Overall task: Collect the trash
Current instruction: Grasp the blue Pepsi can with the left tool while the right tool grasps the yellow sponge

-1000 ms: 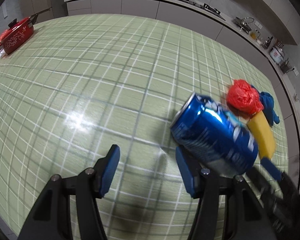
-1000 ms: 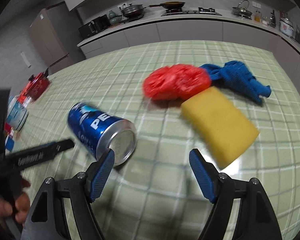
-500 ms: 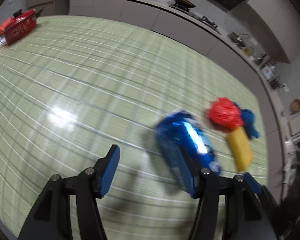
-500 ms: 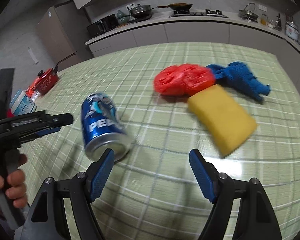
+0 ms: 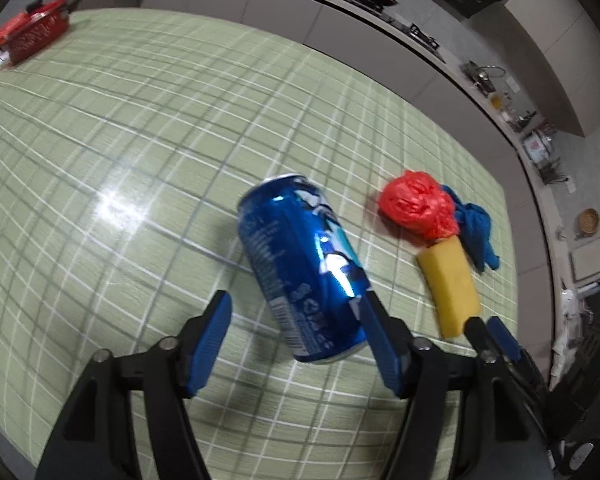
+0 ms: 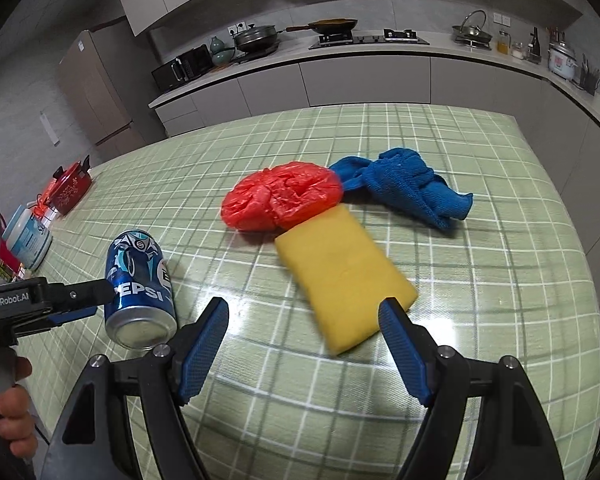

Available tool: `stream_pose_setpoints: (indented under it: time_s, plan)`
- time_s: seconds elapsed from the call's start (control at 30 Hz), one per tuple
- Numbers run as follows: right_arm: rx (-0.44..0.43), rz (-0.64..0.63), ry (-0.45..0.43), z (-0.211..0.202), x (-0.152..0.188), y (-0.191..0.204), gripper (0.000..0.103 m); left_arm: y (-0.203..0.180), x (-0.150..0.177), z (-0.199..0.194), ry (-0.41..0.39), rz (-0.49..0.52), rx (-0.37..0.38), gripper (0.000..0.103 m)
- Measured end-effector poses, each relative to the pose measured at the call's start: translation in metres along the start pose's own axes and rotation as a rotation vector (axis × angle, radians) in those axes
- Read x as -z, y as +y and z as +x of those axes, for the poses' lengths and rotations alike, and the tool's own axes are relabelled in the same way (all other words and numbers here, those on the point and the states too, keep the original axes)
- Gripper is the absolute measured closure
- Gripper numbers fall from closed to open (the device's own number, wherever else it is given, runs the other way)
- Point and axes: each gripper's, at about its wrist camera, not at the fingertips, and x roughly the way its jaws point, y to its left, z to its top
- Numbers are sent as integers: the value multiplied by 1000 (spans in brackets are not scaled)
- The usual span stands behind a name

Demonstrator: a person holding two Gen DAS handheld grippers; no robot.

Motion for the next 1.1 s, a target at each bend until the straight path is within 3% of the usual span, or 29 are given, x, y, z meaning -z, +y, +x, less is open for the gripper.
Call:
stream_pose_setpoints:
  time_s: [0.43, 0.63, 1.1]
  plan:
    - [5, -1, 11, 13, -12, -18, 24, -13, -9, 9, 14, 30, -40, 25]
    - [-6, -9, 36, 25, -16, -22, 23, -20, -12, 25, 64, 44, -31, 24]
    - [42, -67, 67, 53, -30, -31, 19, -15, -8, 32, 70, 89, 11, 40]
